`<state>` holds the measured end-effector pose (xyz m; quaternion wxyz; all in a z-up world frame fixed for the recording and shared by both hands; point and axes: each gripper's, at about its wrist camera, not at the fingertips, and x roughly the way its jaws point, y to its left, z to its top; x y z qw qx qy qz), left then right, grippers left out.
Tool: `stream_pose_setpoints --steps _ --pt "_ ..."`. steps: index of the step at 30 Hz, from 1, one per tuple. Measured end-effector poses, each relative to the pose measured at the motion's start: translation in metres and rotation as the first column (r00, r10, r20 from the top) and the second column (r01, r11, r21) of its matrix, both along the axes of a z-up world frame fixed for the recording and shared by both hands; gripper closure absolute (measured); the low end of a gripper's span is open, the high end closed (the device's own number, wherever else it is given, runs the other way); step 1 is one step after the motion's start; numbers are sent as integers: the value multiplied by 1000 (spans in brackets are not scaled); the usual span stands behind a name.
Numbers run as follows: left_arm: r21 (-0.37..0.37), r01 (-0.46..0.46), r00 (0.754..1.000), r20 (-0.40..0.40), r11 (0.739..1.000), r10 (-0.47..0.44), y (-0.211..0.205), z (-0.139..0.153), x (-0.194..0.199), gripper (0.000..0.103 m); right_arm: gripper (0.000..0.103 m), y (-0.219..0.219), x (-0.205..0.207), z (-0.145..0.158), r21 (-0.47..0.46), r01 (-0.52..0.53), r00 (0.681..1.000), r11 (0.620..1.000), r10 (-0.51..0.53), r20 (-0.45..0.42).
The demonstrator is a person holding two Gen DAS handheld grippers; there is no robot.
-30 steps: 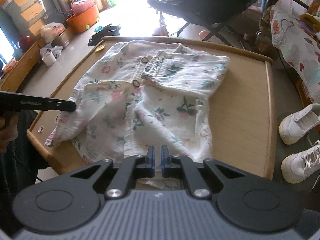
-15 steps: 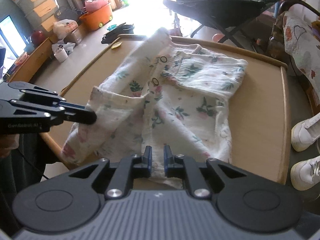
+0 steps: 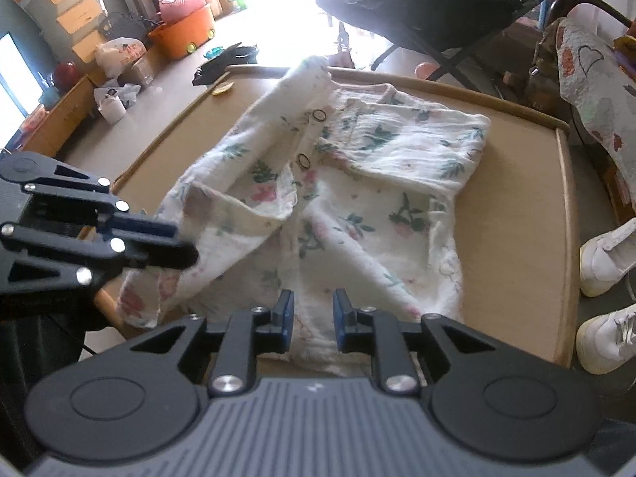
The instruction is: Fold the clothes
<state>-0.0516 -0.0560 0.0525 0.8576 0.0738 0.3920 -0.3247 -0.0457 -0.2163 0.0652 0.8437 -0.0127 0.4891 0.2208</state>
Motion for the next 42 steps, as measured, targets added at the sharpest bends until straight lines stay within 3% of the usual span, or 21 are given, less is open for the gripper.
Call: stream_pose_setpoints --steps 8,14,17,22,28,33,36,42 --pt "67 50 995 -91 996 -44 -11 -20 -4 89 83 5 -5 -5 16 -45 999 999 45 -1" --pt "161 -37 993 -101 986 54 2 -37 0 89 83 24 -7 -16 -72 -135 990 988 137 18" --pt "146 -88 989 -107 985 104 15 -37 4 88 83 31 -9 -16 -126 -174 983 977 180 37" --pt "144 -149 979 -118 978 167 34 -37 8 87 100 33 -7 -13 -176 -173 983 969 181 31" --pt "148 -163 973 -138 975 184 49 -37 10 87 100 8 -3 8 -89 -71 997 994 74 34" --pt "158 -157 974 -140 975 179 47 -34 13 87 100 -16 1 30 66 9 1000 998 -10 27" --pt "148 -145 978 -129 978 165 42 -30 11 87 100 -12 4 36 115 -11 1000 993 9 20" --pt "161 -139 978 -132 977 161 37 -29 6 87 100 22 3 27 85 -116 993 990 116 9"
